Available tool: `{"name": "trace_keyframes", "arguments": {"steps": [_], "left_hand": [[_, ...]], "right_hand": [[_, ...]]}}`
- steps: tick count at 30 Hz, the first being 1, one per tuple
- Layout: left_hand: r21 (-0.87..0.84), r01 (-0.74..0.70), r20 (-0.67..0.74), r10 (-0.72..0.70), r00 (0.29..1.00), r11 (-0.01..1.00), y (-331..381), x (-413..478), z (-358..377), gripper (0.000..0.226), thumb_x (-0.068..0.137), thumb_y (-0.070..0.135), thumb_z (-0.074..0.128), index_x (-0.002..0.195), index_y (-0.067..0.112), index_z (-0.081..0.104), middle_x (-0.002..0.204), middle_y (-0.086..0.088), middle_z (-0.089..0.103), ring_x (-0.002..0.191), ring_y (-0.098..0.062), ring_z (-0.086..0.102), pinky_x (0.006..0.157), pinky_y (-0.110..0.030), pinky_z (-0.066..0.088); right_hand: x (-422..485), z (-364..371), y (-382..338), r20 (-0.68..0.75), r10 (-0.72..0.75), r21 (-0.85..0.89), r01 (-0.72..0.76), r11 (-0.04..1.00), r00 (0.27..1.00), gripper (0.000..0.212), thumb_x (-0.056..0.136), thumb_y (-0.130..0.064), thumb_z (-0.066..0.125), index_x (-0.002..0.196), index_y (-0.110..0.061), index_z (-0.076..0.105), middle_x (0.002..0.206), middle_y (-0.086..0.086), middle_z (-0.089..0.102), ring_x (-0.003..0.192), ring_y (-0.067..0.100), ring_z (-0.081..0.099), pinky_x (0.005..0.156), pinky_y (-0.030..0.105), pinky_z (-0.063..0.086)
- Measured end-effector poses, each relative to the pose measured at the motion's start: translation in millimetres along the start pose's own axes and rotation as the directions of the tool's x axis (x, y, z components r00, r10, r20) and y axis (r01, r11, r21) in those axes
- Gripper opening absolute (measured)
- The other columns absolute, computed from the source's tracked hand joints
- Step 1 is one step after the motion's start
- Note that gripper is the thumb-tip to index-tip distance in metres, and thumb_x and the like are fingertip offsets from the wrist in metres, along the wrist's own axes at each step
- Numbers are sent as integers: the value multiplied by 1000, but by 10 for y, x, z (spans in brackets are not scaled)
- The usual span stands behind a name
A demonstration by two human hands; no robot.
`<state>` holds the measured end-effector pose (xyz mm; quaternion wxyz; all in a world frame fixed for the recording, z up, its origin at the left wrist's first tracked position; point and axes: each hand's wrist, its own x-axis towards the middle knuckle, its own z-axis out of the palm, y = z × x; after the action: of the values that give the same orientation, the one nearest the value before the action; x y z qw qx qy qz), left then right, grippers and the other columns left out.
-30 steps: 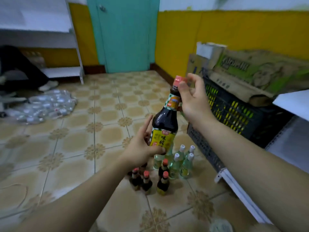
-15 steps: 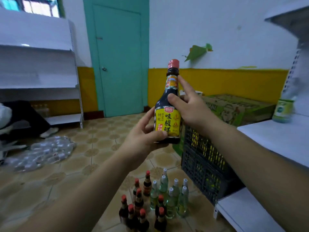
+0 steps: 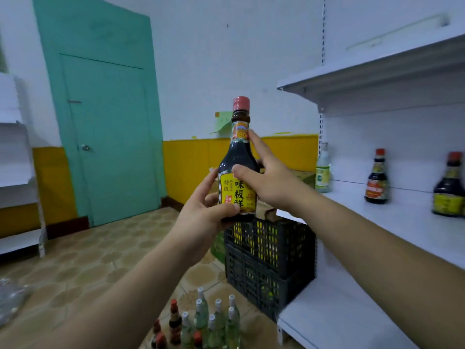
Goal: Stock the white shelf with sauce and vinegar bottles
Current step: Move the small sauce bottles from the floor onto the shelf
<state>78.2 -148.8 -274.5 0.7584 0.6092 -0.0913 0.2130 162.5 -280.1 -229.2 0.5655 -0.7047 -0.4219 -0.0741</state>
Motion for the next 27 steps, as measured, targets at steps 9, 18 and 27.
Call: {"name": "trace_keyframes", "arguments": {"steps": [9, 18, 27], "left_hand": [[66, 106, 370, -123, 921, 992, -433, 326, 920, 72, 81, -13, 61, 126, 39, 43, 110, -17, 66, 90, -25, 68, 79, -37, 57], [50, 139, 559, -143, 817, 989, -874, 389, 1758, 78, 73, -11, 71, 127, 40, 45, 117, -15, 57, 91, -25, 68, 81, -41, 58], [73, 138, 759, -145, 634, 988, -1472, 592, 2636, 78, 77, -8, 70, 122, 50, 42, 124, -8, 53, 98, -27, 67, 83, -38, 57]], "right_hand": [[-697, -965, 74, -287, 168, -109, -207, 972, 943, 80, 93, -25, 62, 151, -46, 11, 133, -4, 54, 110, 12, 60, 95, 33, 51], [-1310, -1594, 173, -492, 282, -228, -435, 871, 823, 93, 89, -34, 67, 147, -55, -2, 135, -18, 45, 115, 14, 58, 94, 40, 53], [-1750, -2265, 445, -698, 305, -205, -589, 782, 648, 98, 85, -29, 73, 146, -58, 2, 140, -9, 51, 115, 19, 60, 95, 44, 53]]}}
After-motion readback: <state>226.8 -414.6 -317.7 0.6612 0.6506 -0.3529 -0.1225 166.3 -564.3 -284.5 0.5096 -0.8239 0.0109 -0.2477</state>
